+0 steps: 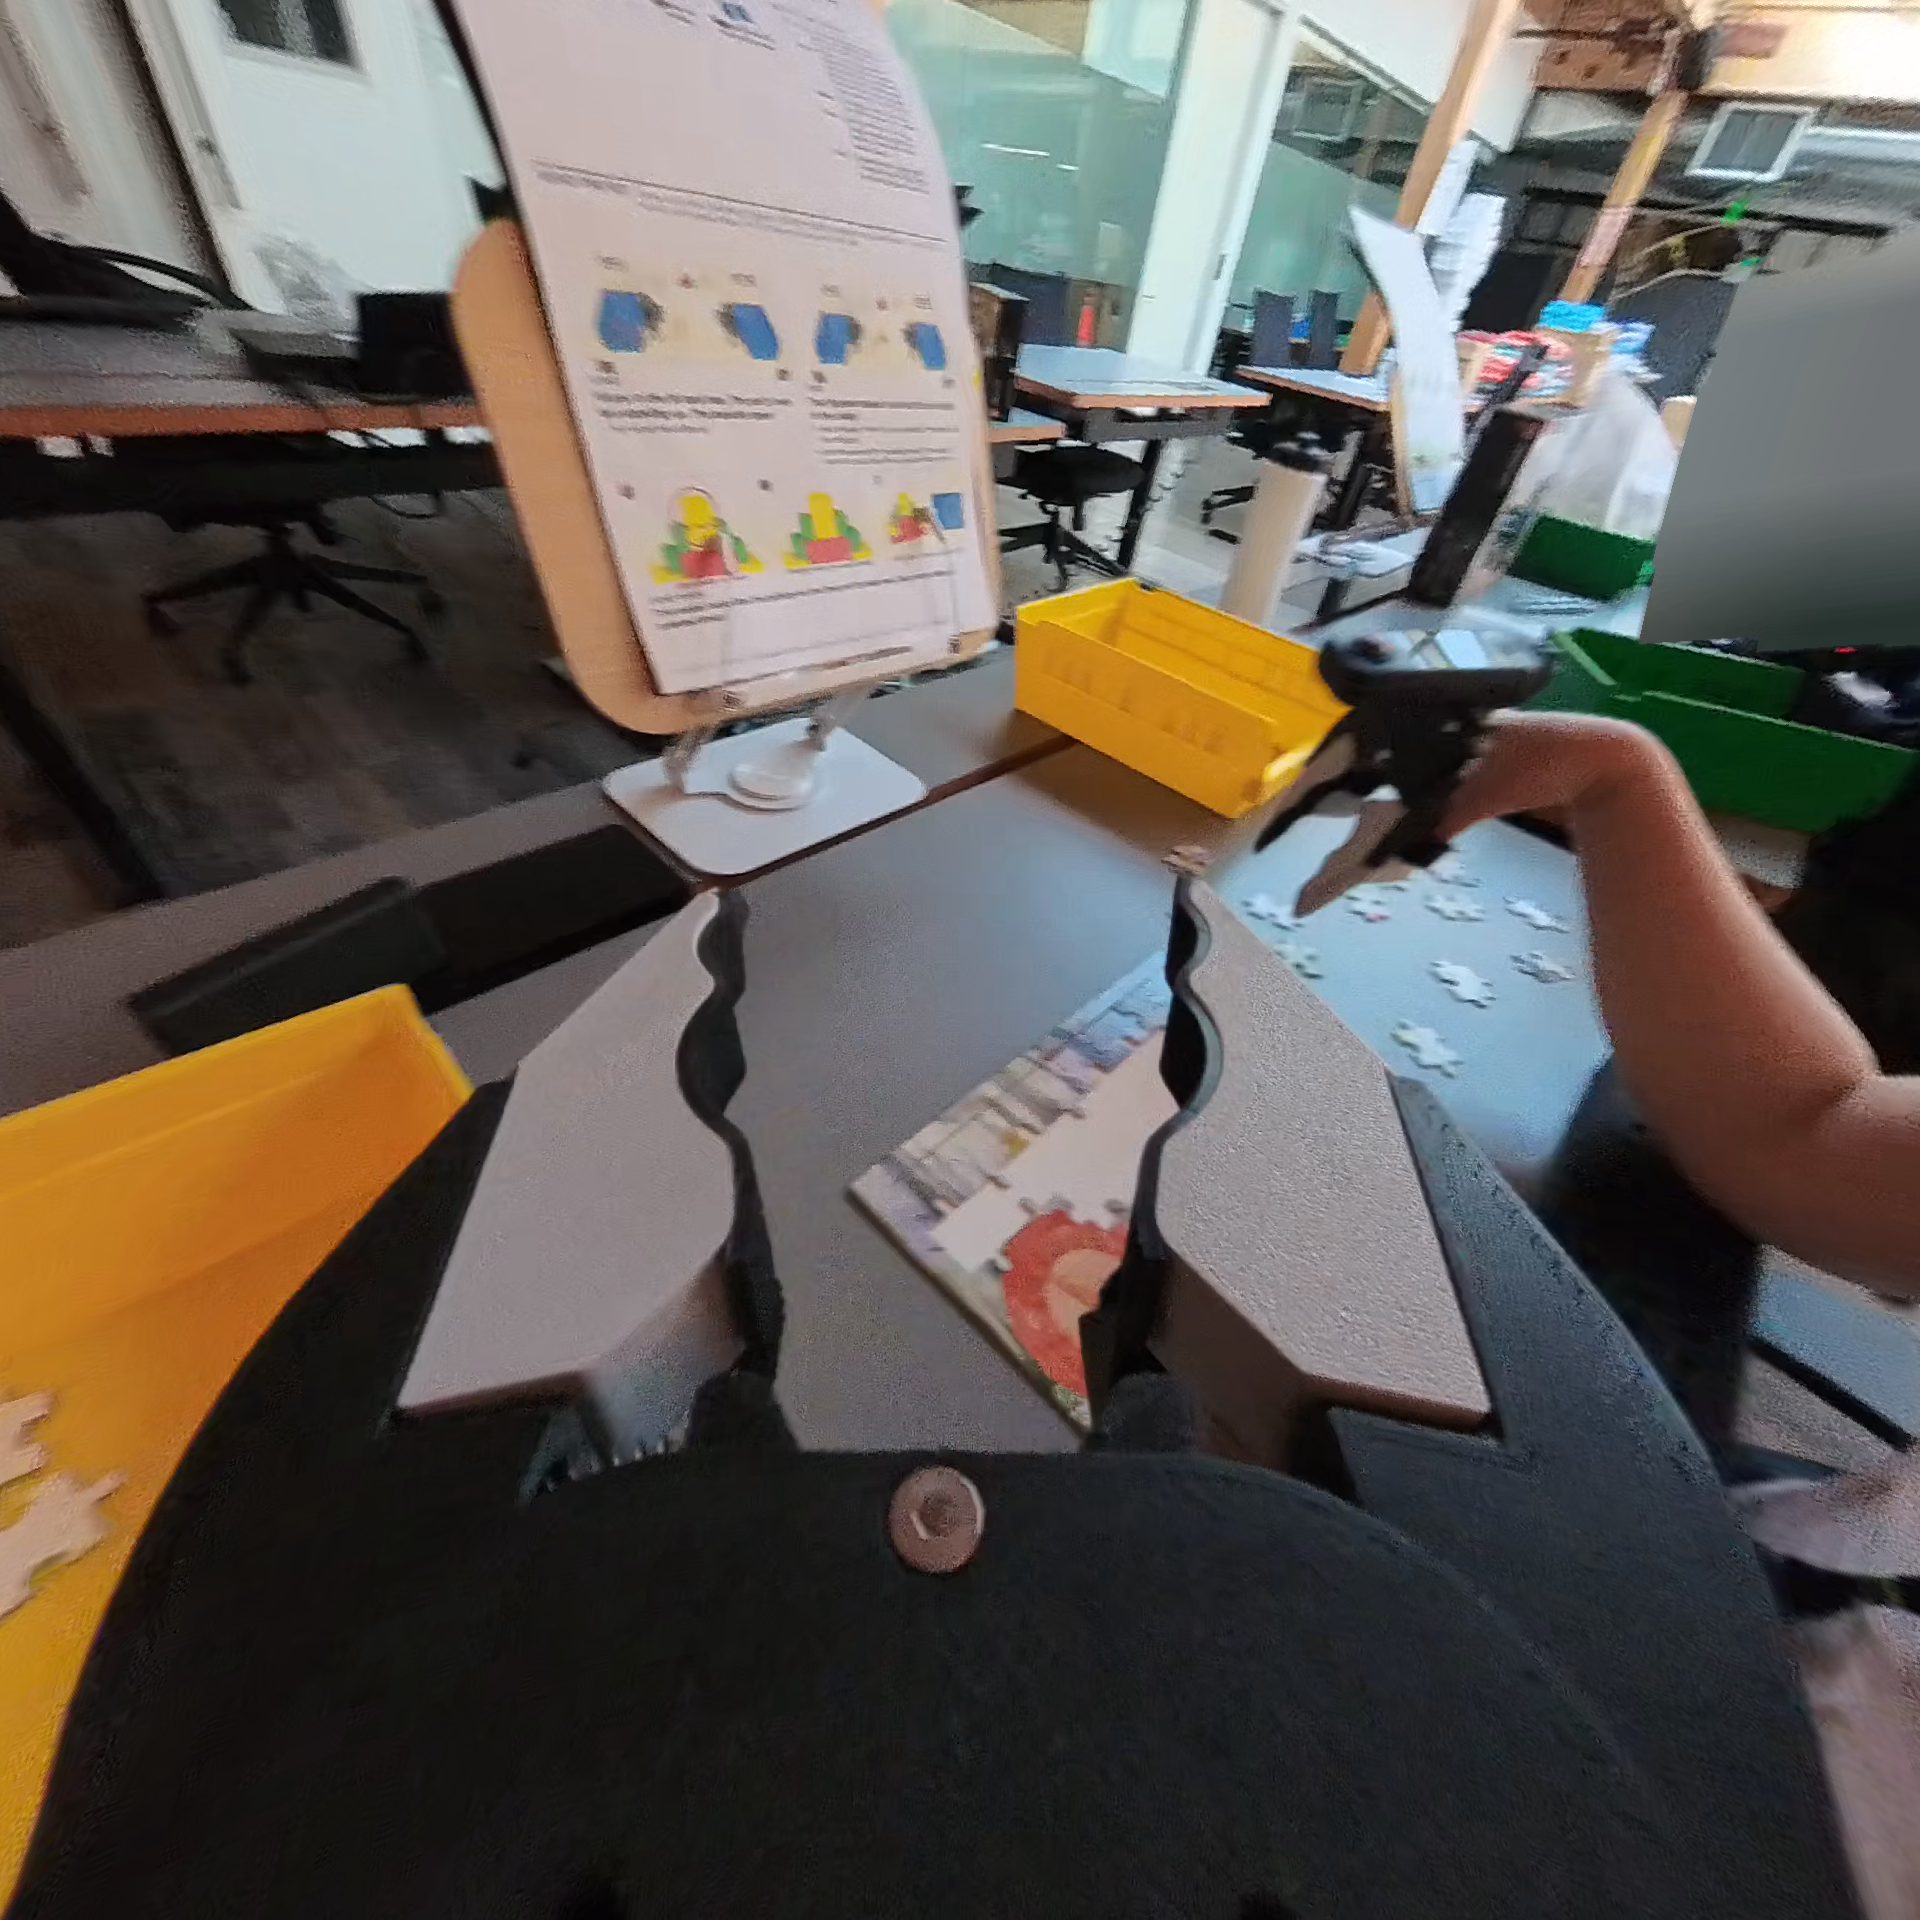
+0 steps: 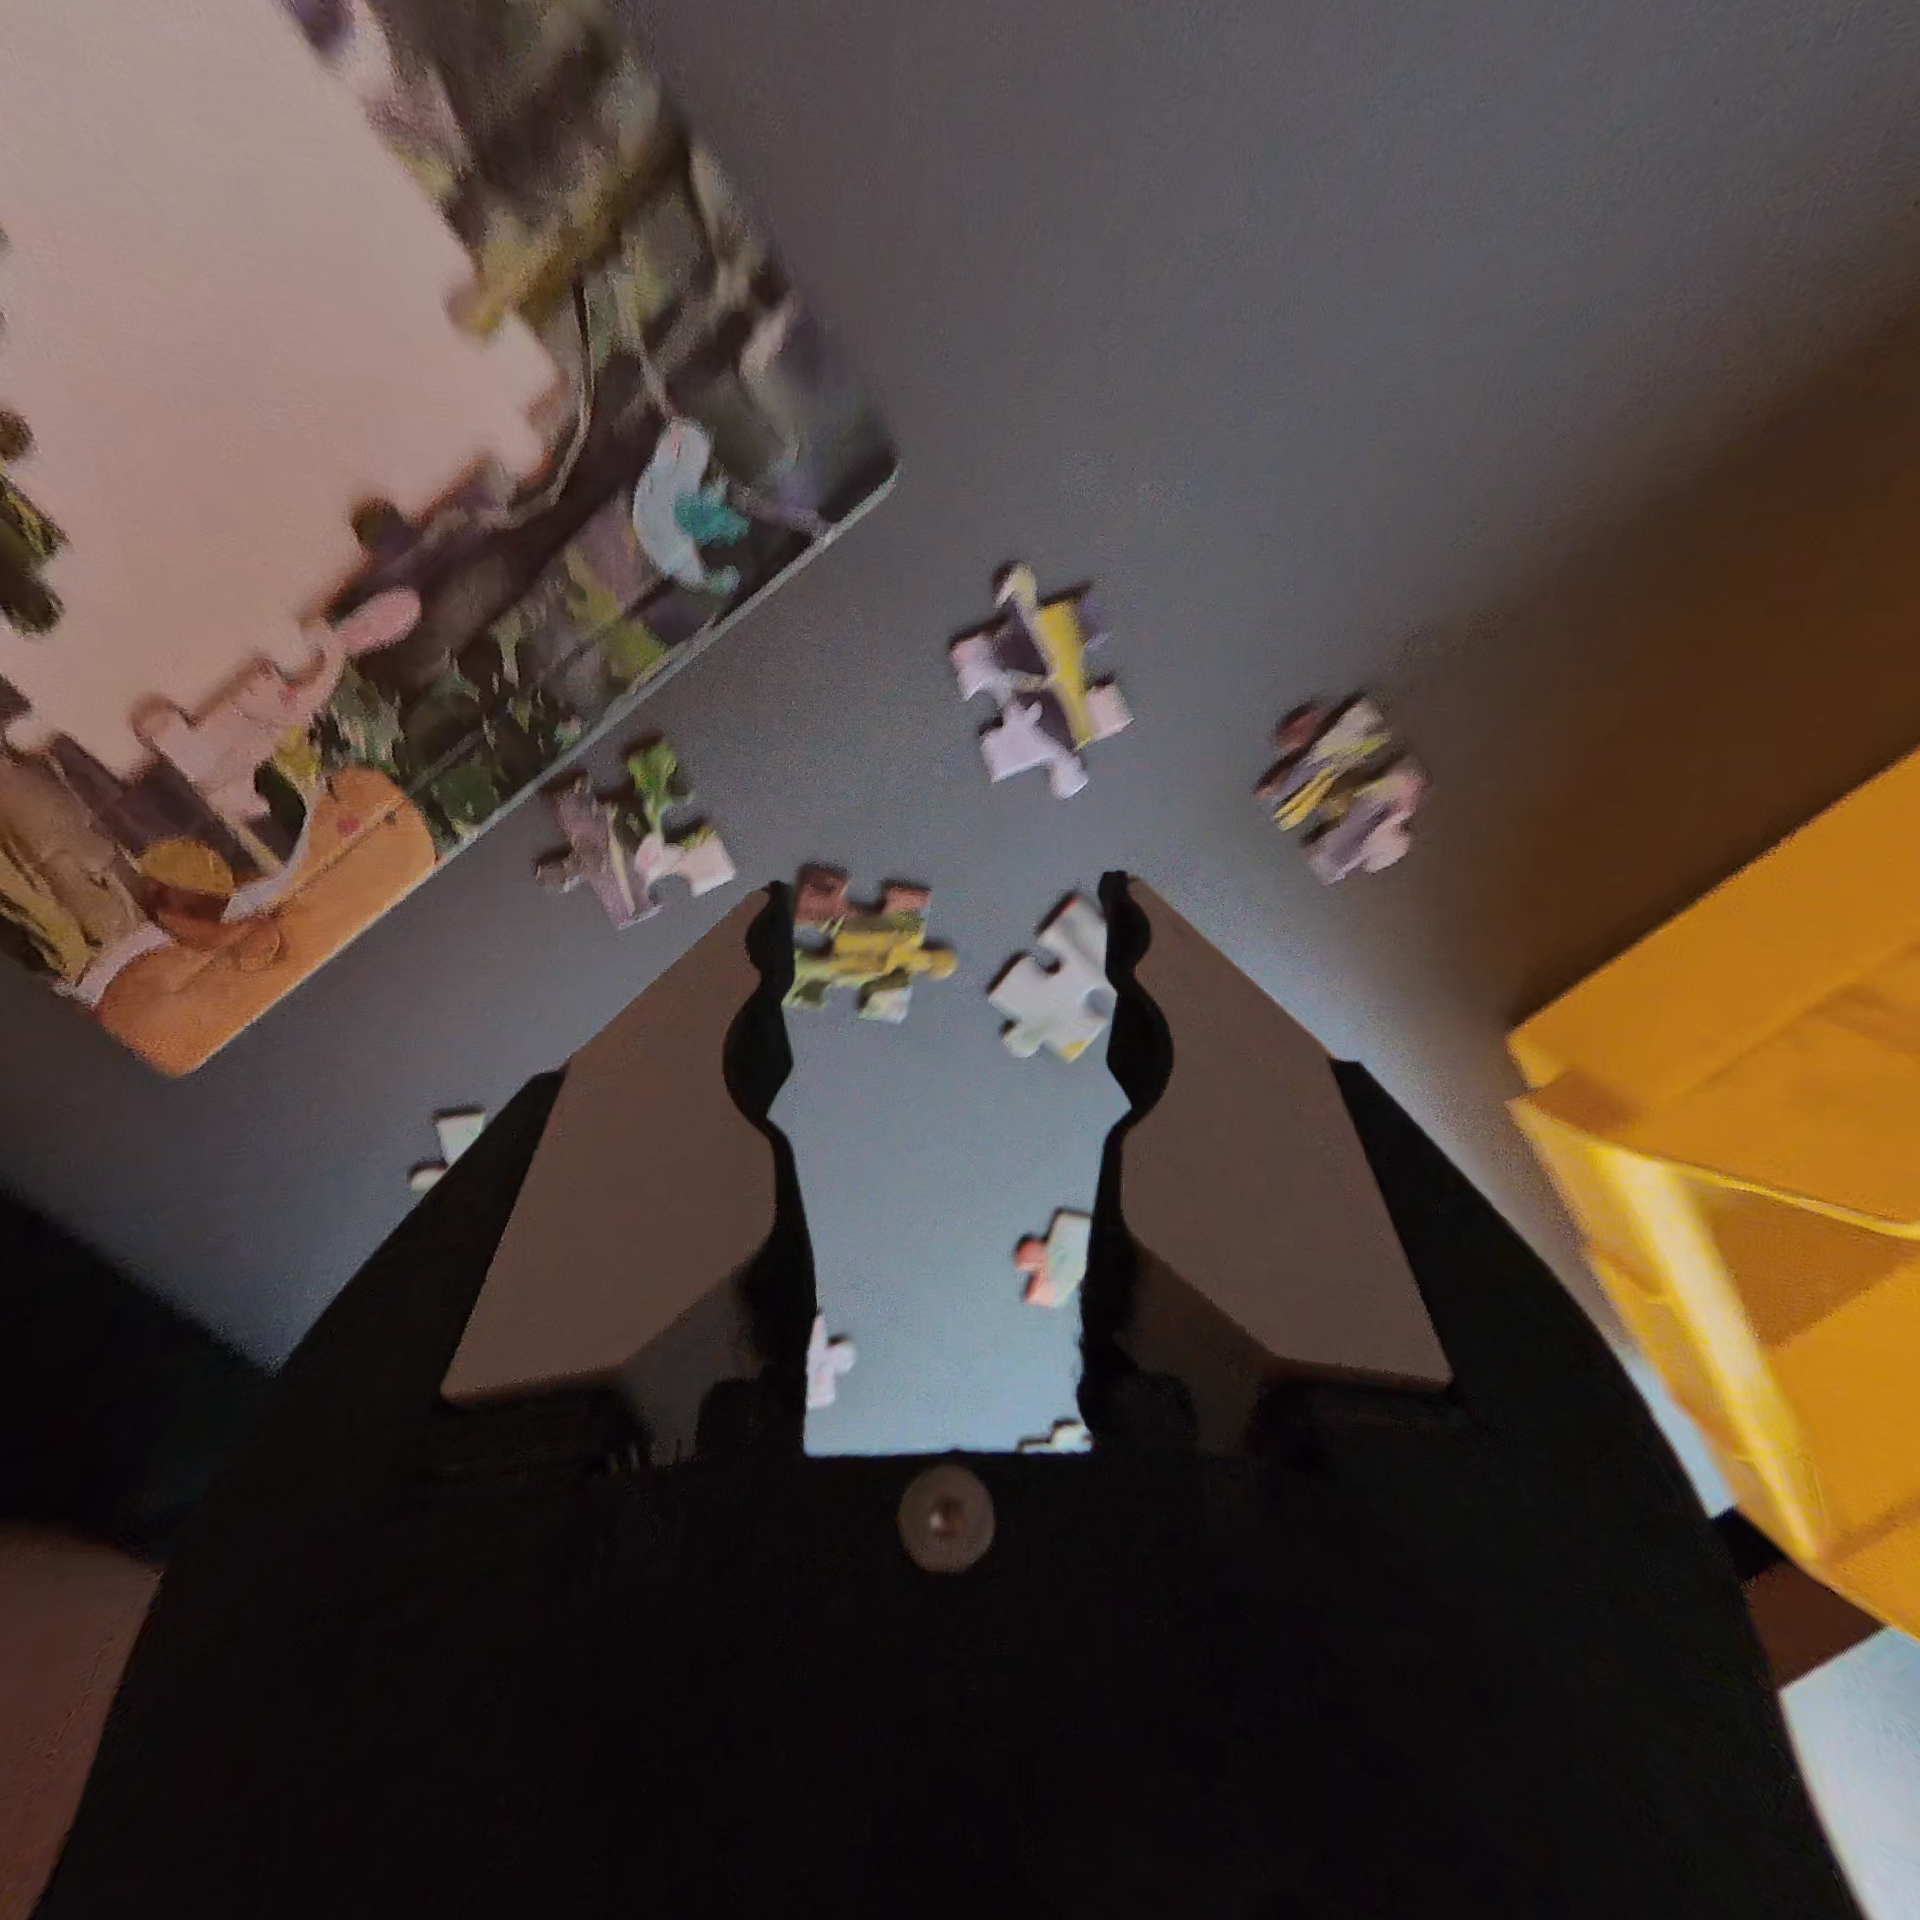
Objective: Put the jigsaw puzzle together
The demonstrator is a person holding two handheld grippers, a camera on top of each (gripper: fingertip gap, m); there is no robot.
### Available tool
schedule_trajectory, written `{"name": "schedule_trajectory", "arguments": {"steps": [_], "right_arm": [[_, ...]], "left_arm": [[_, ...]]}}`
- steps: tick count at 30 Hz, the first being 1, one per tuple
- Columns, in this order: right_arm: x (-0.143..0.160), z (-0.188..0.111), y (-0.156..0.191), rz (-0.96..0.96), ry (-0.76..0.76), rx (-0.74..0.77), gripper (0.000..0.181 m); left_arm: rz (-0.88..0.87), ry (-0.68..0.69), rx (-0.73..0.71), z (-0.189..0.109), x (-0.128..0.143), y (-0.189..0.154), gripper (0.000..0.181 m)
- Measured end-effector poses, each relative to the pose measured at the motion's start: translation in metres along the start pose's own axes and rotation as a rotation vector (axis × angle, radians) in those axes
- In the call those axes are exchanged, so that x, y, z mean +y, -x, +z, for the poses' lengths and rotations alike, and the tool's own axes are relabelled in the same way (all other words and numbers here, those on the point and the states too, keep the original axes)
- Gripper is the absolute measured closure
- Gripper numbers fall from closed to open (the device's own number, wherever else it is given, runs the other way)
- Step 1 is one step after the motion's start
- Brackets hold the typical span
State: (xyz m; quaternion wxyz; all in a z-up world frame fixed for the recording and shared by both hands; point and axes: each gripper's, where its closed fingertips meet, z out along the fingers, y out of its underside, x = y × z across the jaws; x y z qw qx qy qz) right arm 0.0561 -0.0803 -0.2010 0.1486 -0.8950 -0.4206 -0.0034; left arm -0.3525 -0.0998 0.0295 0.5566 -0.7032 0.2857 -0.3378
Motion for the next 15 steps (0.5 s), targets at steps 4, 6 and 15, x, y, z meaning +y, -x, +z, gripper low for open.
{"name": "schedule_trajectory", "arguments": {"steps": [4,6,15], "right_arm": [[-0.081,-0.113,-0.038,-0.009,-0.697,0.274,0.112],[-0.101,-0.170,-0.036,0.036,-1.015,0.271,0.112],[-0.111,-0.174,-0.038,-0.022,-1.028,0.399,0.116]], "left_arm": [[0.193,0.110,-0.427,-0.037,0.001,0.105,0.101],[0.208,0.386,-0.522,-0.044,0.036,0.149,0.126],[-0.171,1.018,-0.703,-0.039,0.160,0.272,0.111]]}}
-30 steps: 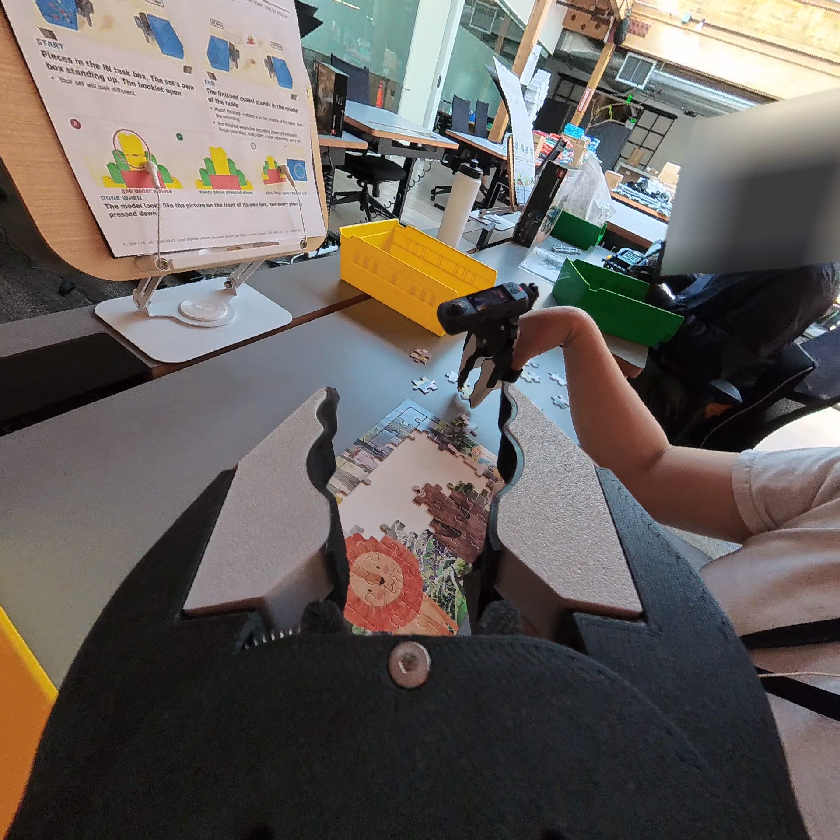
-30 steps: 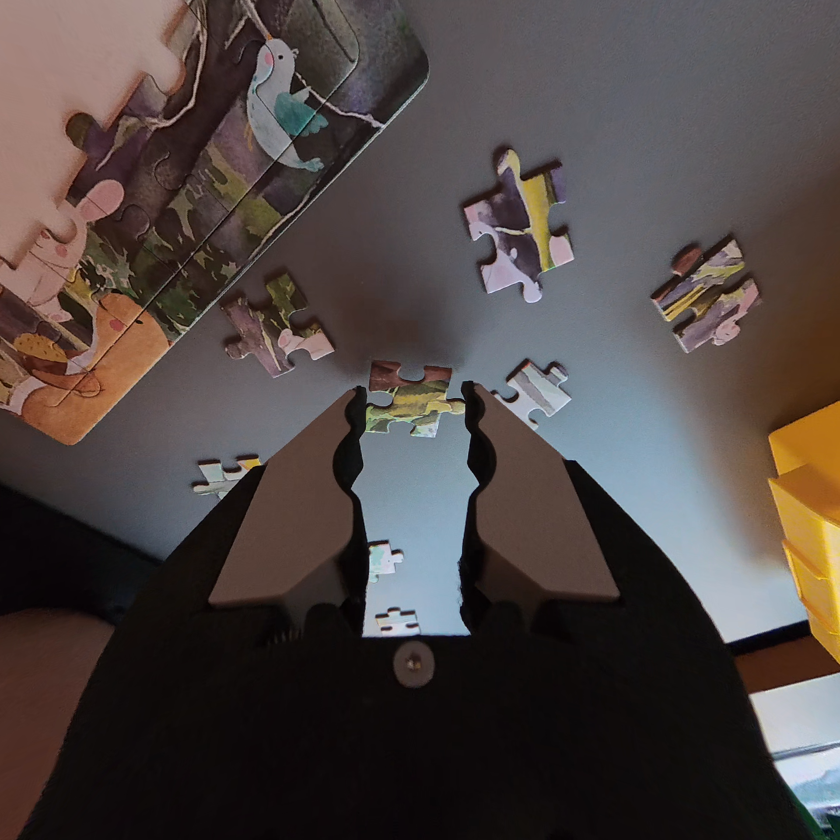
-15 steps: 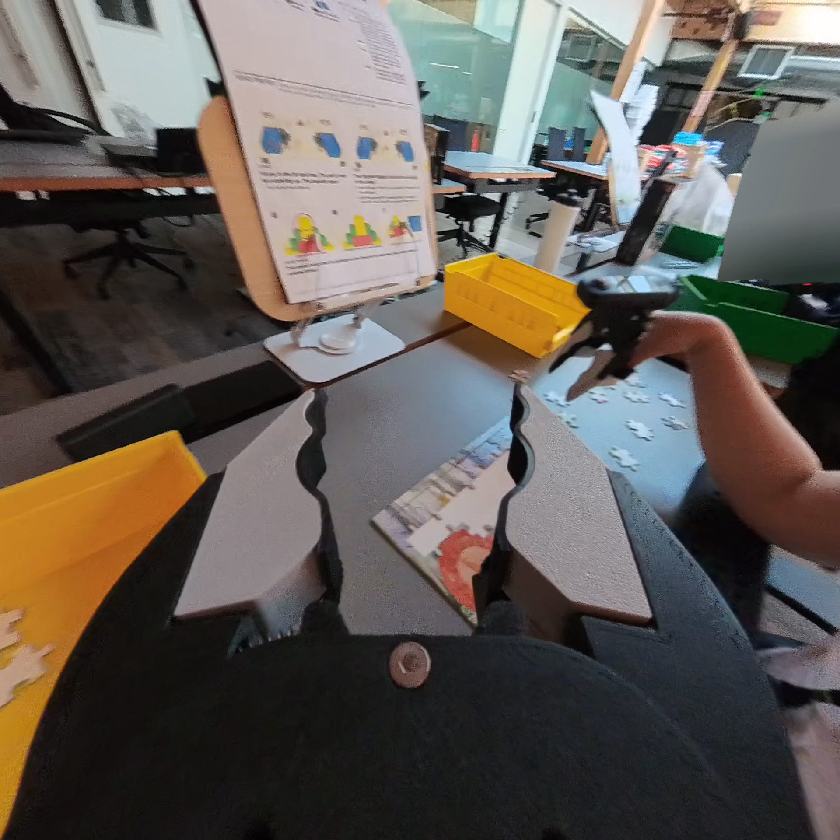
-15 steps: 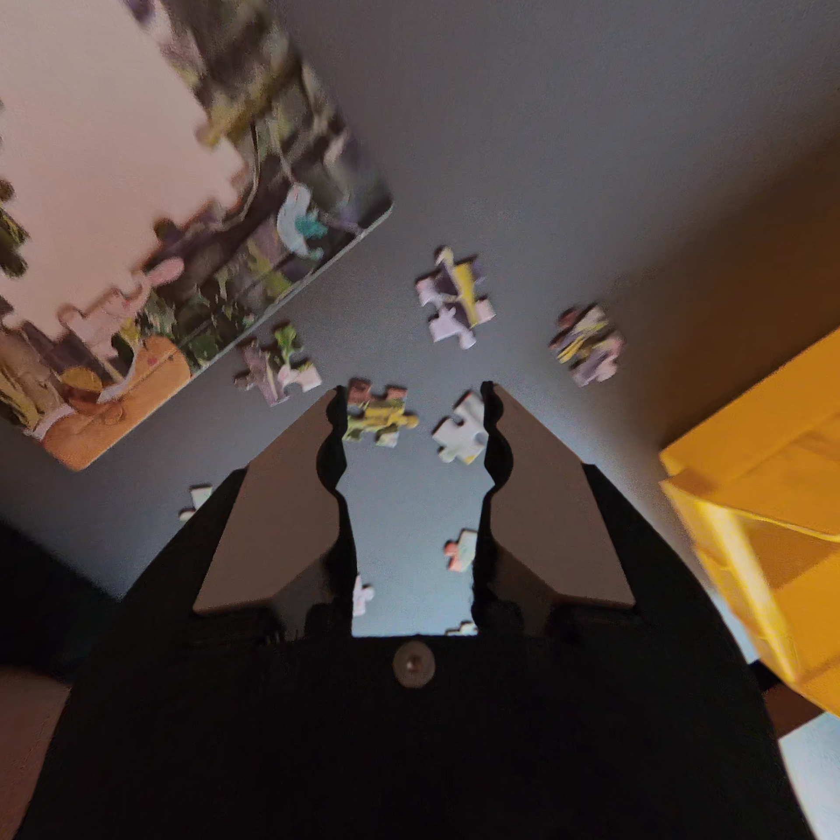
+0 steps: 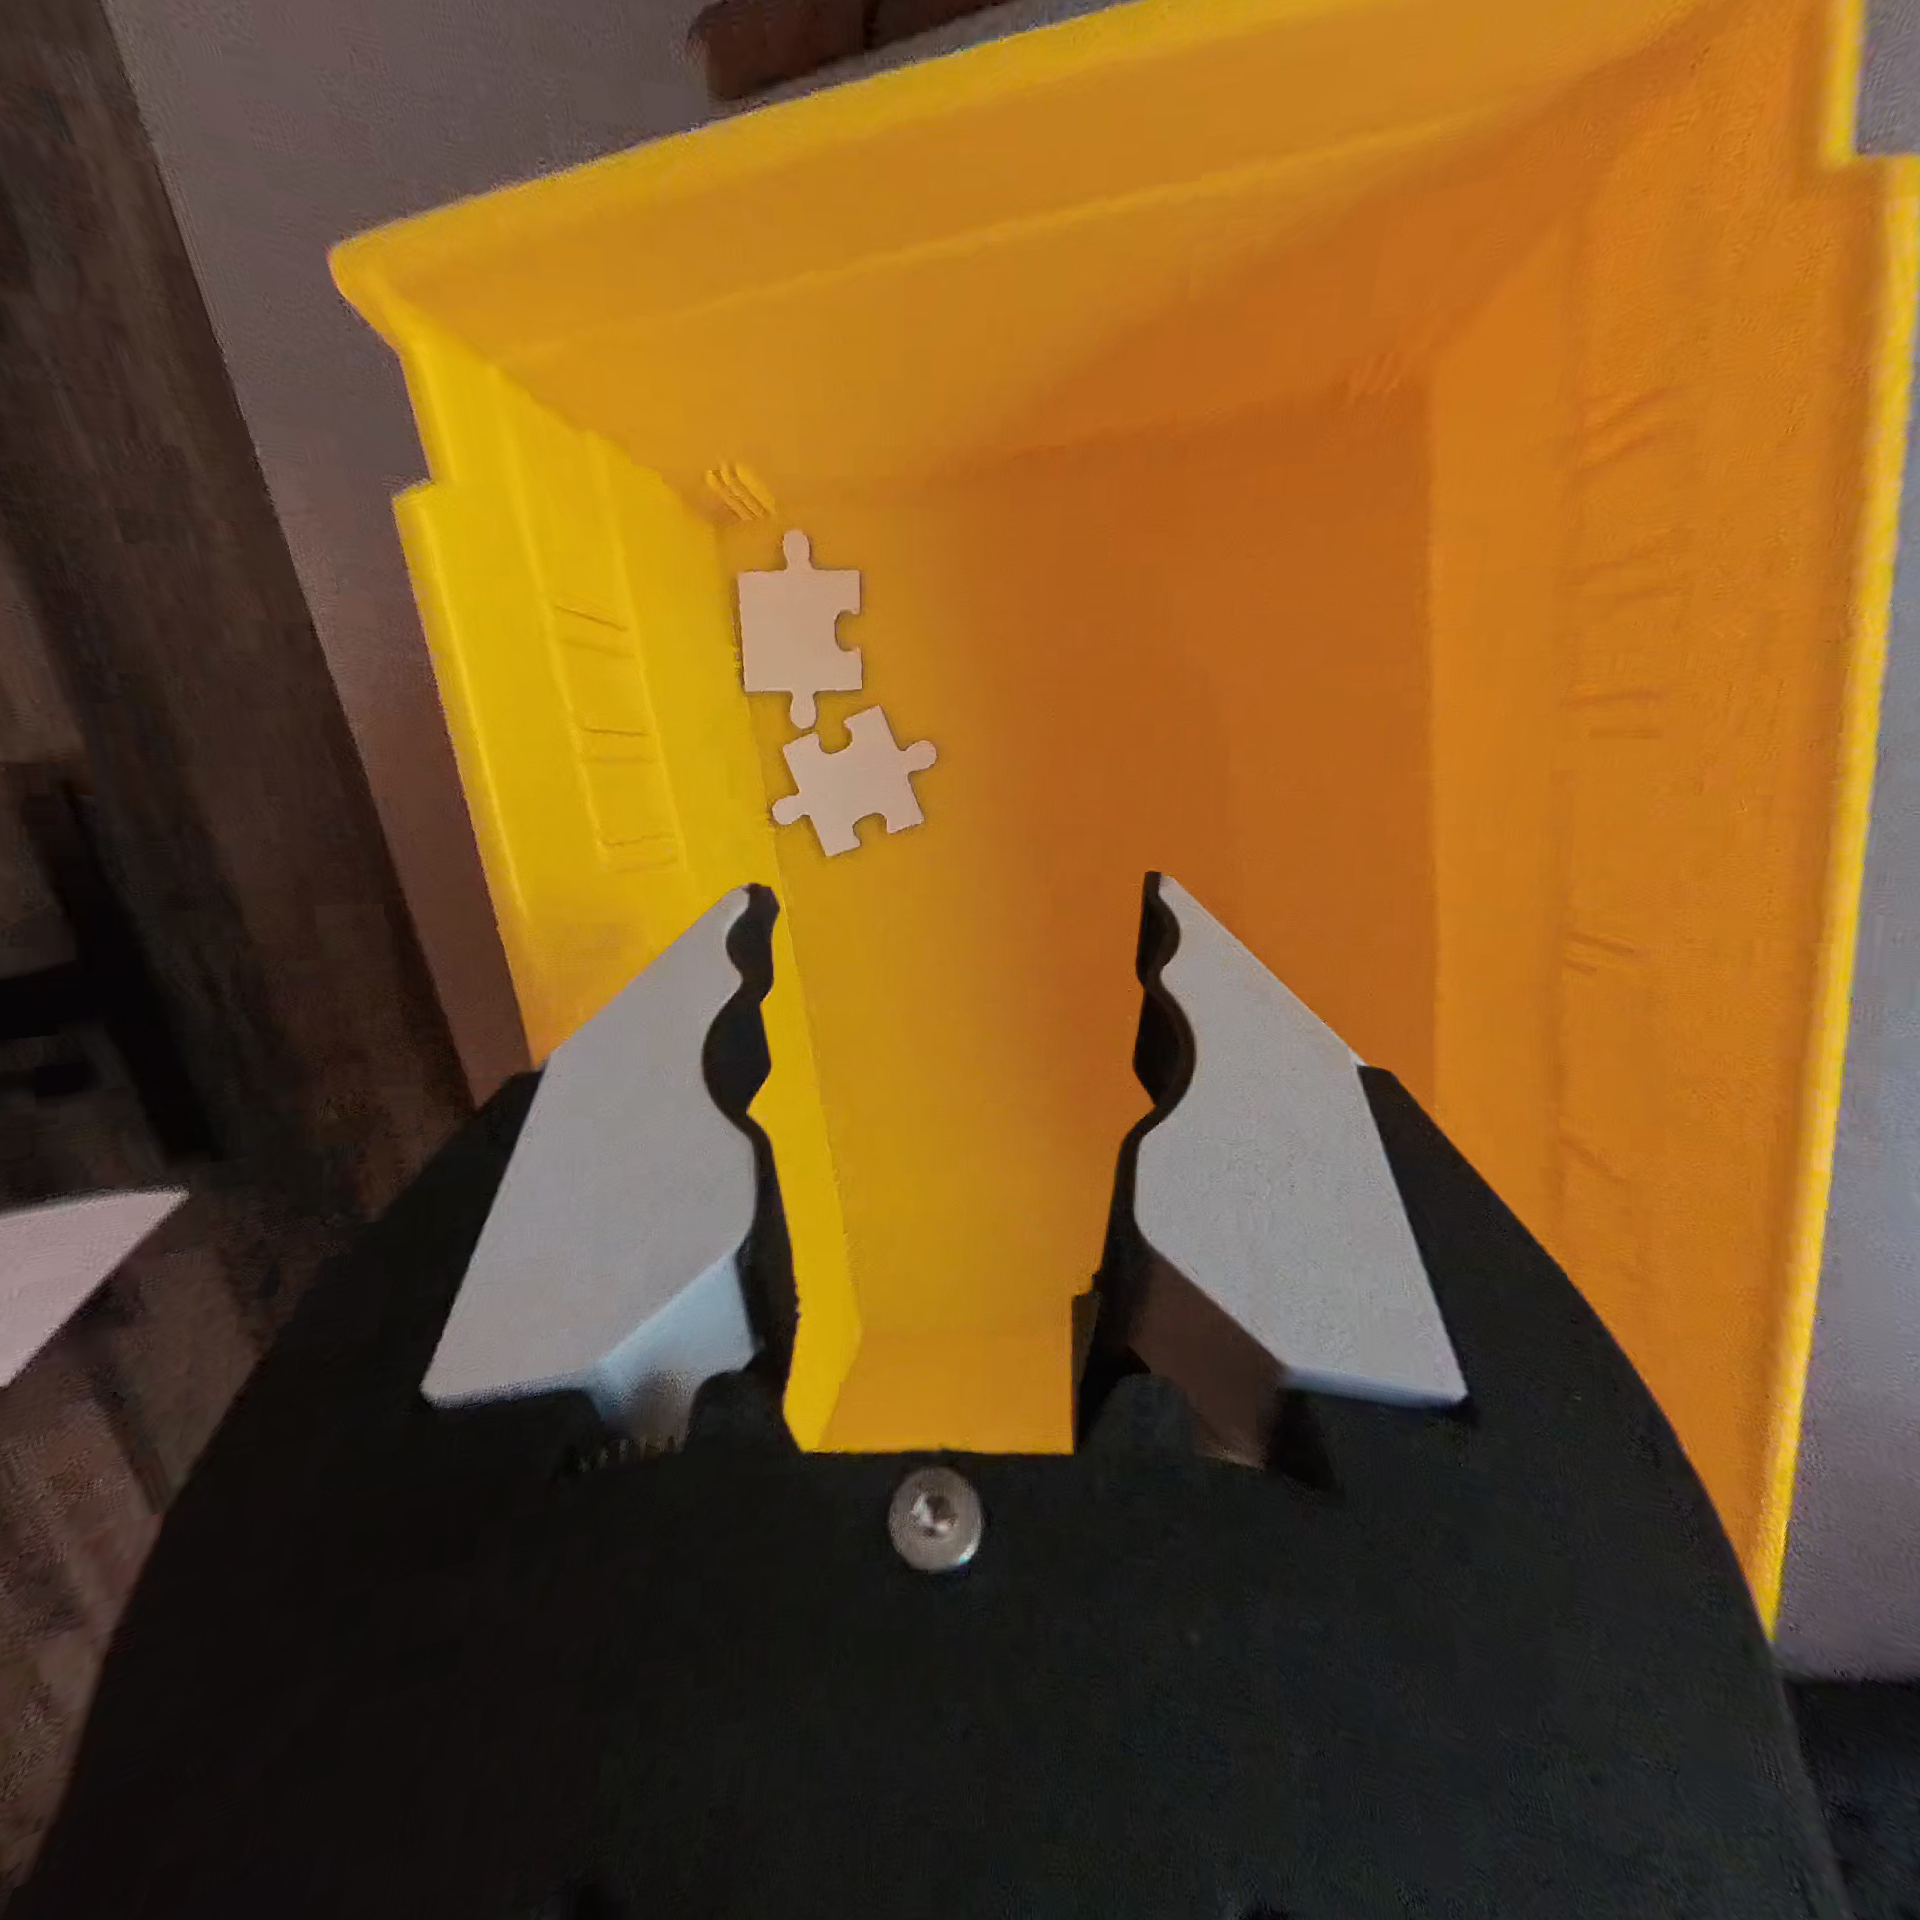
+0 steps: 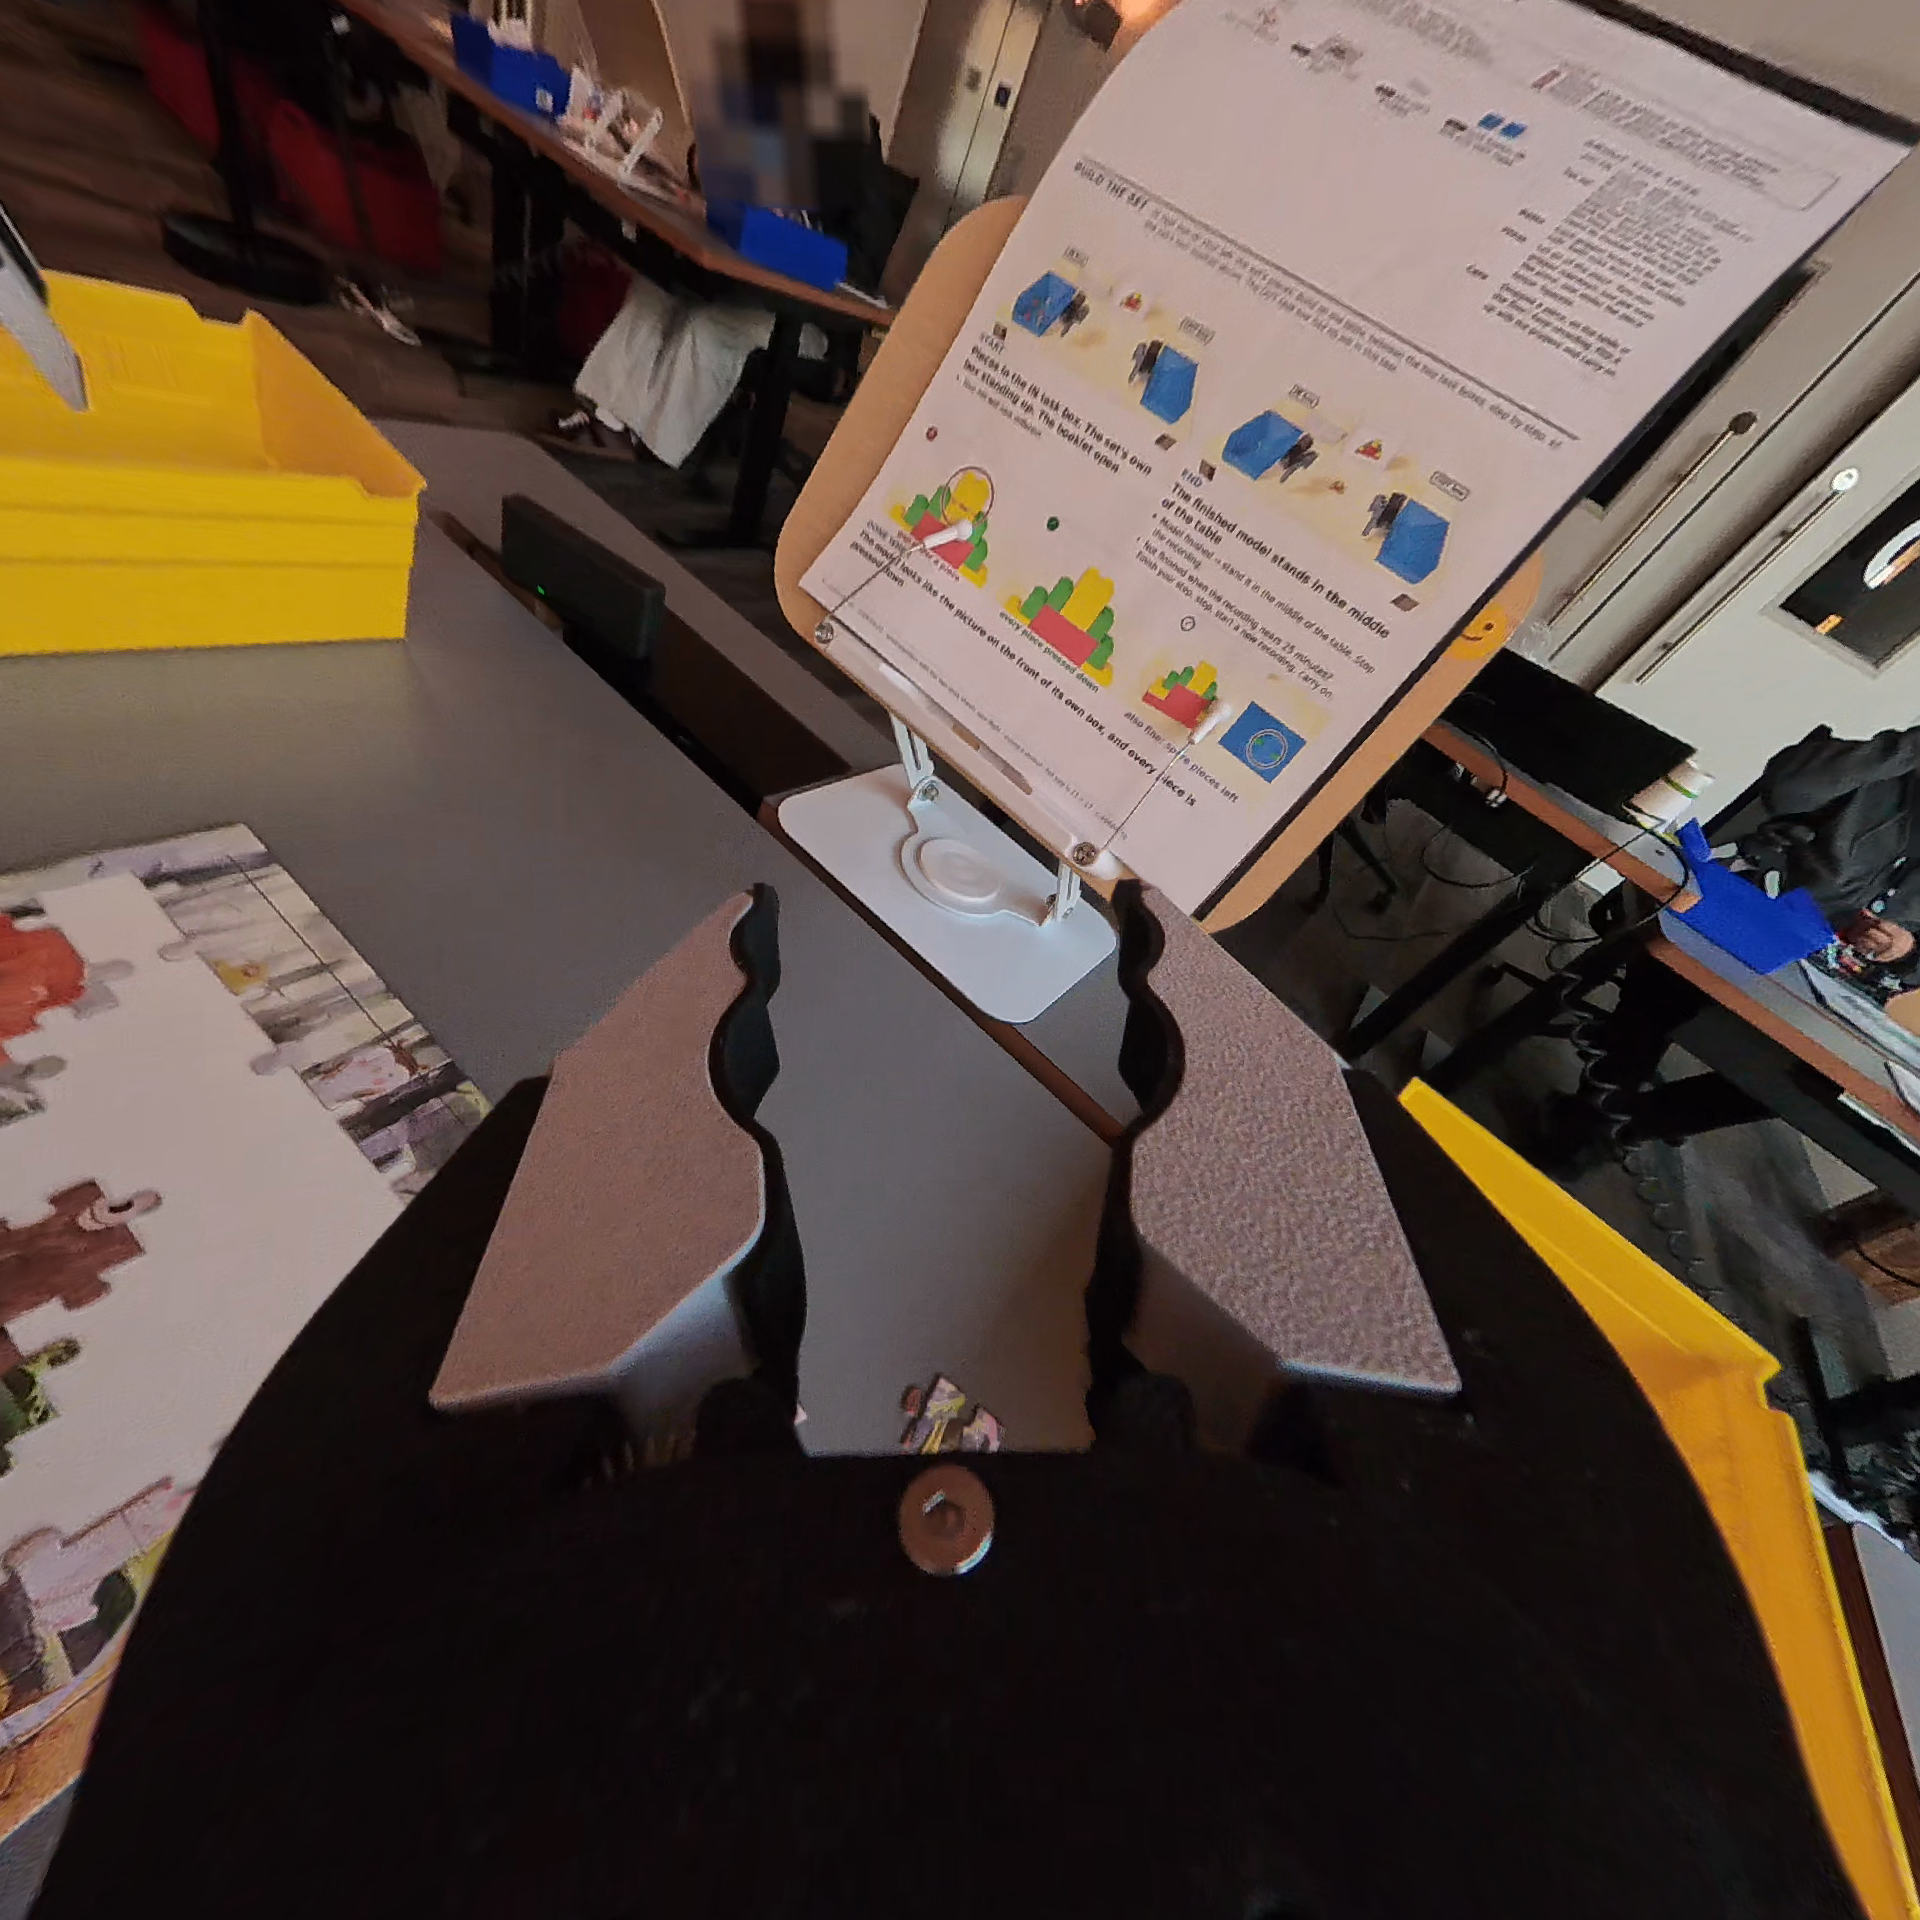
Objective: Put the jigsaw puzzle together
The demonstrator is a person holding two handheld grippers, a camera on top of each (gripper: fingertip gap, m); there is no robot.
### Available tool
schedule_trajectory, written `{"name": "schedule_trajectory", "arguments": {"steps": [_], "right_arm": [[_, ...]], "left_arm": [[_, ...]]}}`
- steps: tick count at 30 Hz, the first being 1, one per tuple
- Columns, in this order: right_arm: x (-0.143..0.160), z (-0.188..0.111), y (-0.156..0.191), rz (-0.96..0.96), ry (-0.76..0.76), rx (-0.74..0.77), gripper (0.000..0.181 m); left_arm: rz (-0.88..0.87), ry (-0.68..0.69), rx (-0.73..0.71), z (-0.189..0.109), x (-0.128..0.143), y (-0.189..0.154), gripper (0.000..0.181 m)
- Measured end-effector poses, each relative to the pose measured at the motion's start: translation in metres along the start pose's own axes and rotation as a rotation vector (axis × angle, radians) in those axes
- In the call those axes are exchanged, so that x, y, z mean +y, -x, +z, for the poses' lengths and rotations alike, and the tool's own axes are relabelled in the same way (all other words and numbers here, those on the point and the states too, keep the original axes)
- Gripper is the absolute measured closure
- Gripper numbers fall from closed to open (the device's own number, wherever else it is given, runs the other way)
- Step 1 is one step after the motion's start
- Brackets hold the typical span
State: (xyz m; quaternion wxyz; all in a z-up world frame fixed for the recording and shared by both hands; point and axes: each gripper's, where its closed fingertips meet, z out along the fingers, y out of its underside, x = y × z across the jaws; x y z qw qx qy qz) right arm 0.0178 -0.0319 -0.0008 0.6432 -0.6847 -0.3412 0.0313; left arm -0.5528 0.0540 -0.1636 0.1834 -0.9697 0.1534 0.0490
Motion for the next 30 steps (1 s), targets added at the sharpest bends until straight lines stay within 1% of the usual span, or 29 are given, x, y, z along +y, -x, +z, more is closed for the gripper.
{"name": "schedule_trajectory", "arguments": {"steps": [2,4,5,8,12,14,21,24,25,30], "right_arm": [[0.002,0.006,0.005,-0.015,0.017,-0.010,0.116],[0.004,0.009,0.009,-0.035,0.032,-0.021,0.116],[0.005,0.010,0.011,-0.044,0.040,-0.024,0.117],[0.007,0.011,0.012,-0.049,0.053,-0.033,0.119],[0.006,0.009,0.012,-0.041,0.047,-0.035,0.121],[0.005,0.009,0.012,-0.044,0.050,-0.035,0.121],[0.006,0.010,0.016,-0.067,0.065,-0.046,0.121],[0.005,0.010,0.017,-0.079,0.069,-0.047,0.121],[0.004,0.010,0.018,-0.081,0.068,-0.049,0.121],[0.001,0.008,0.019,-0.084,0.060,-0.050,0.121]], "left_arm": [[-0.097,0.060,0.002,0.018,0.000,0.008,0.111],[-0.141,0.103,0.011,0.034,-0.001,0.010,0.112],[-0.145,0.123,0.005,0.040,-0.001,0.012,0.116],[-0.124,0.205,-0.016,0.058,0.006,0.016,0.117],[-0.122,0.227,-0.024,0.074,0.005,0.019,0.125],[-0.131,0.239,-0.034,0.078,0.006,0.022,0.130],[-0.205,0.261,-0.004,0.087,0.010,0.021,0.127],[-0.247,0.252,0.051,0.088,0.010,0.016,0.135],[-0.263,0.245,0.064,0.087,0.010,0.015,0.135],[-0.236,0.246,0.070,0.085,0.014,0.006,0.132]]}}
